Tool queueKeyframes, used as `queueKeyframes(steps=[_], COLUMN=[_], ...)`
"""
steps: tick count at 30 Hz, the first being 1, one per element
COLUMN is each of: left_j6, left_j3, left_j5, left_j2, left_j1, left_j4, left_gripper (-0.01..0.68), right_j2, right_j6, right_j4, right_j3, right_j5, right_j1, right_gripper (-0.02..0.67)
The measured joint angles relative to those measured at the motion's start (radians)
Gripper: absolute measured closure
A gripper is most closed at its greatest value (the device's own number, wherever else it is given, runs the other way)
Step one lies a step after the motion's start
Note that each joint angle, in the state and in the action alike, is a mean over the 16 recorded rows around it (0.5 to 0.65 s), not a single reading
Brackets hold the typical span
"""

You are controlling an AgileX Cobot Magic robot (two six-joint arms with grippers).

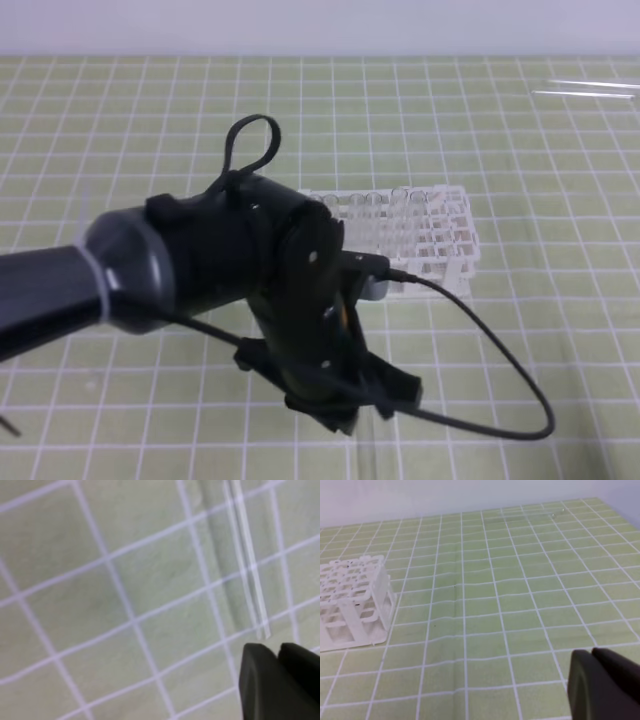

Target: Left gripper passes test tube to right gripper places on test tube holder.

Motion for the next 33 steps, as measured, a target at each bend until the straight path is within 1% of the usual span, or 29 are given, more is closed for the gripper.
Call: queueKeyframes(steps=[8,12,16,18,29,33], left_j6=[-0.018,-0.041,-0.065,-0.079,-0.110,-0.120], left_j3=[-0.057,-0.067,-0.070,-0.071,-0.072,-0.072], left_j5=[-0.008,-0.011,-0.028,-0.037,-0.056,-0.048], left_j2=[0.093,0.127,0.149,0.156,0.194,0.209], left_j1=[-0.007,-0.013,-0.022,-0.026,-0.050,-0.058], left_j4=[-0.047,-0.044,-0.026,-0.017,0.000,0.000], left_gripper=[0.381,0.316,0.289,0.287,0.287,0.297], right_j2=[0.000,0.000,0.000,0.000,0.000,0.000], right_j6=[0.000,0.000,0.000,0.000,0.000,0.000], right_j4=[0.000,0.000,0.000,0.000,0.000,0.000], right_j3=[0.000,0.000,0.000,0.000,0.000,0.000], right_j5=[0.000,0.000,0.000,0.000,0.000,0.000], right_j1=[0.000,0.000,0.000,0.000,0.000,0.000], right_gripper=[0.666,0.666,0.666,0.666,0.666,0.666])
